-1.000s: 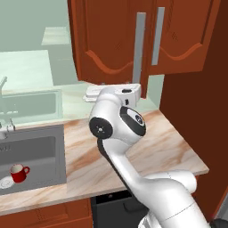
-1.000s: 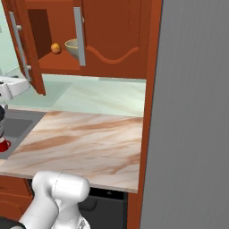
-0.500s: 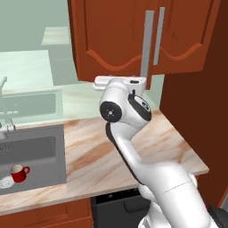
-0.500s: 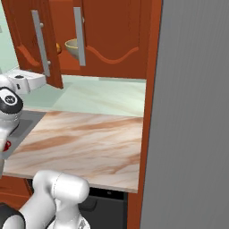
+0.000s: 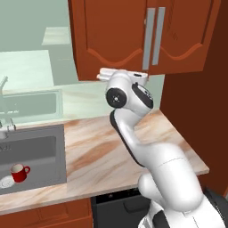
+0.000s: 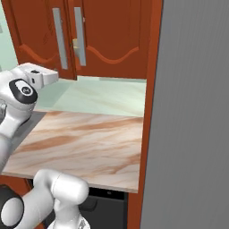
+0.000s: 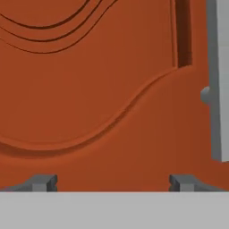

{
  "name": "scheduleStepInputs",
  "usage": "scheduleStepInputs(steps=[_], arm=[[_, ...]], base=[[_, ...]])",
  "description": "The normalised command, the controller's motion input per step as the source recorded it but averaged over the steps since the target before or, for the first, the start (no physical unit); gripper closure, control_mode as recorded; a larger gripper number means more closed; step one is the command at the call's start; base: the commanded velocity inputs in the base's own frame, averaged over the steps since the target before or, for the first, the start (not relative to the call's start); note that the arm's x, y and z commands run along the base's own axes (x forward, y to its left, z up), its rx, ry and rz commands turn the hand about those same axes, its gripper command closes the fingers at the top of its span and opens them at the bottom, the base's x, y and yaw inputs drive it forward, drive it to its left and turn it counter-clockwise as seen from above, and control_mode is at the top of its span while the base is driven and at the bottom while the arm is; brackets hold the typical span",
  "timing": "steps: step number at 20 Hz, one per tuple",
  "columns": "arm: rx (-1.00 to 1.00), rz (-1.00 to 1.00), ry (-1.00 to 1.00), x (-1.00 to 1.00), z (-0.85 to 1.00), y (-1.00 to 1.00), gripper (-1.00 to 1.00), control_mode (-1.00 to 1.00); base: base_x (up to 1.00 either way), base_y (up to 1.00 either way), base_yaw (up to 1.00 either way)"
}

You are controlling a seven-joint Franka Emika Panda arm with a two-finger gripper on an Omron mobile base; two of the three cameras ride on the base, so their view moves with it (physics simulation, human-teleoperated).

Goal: Pick the mug and place it in the sink. Pick the bowl and place it in the open cabinet and then close the cabinet.

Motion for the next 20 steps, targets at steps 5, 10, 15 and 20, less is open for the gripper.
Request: scheduleStepInputs(steps=[5,10,15,20], arm=[[0.12,0.0,0.0,0.66,0.0,-0.49,-1.0,-1.0],[0.11,0.0,0.02,0.75,0.0,-0.44,-1.0,-1.0],[0.11,0.0,0.05,0.81,0.0,-0.39,-1.0,-1.0],[0.04,0.0,0.07,0.27,0.0,-0.05,-1.0,-1.0]], base=[[0.0,0.0,0.0],[0.0,0.0,0.0],[0.0,0.0,0.0],[0.0,0.0,0.0]])
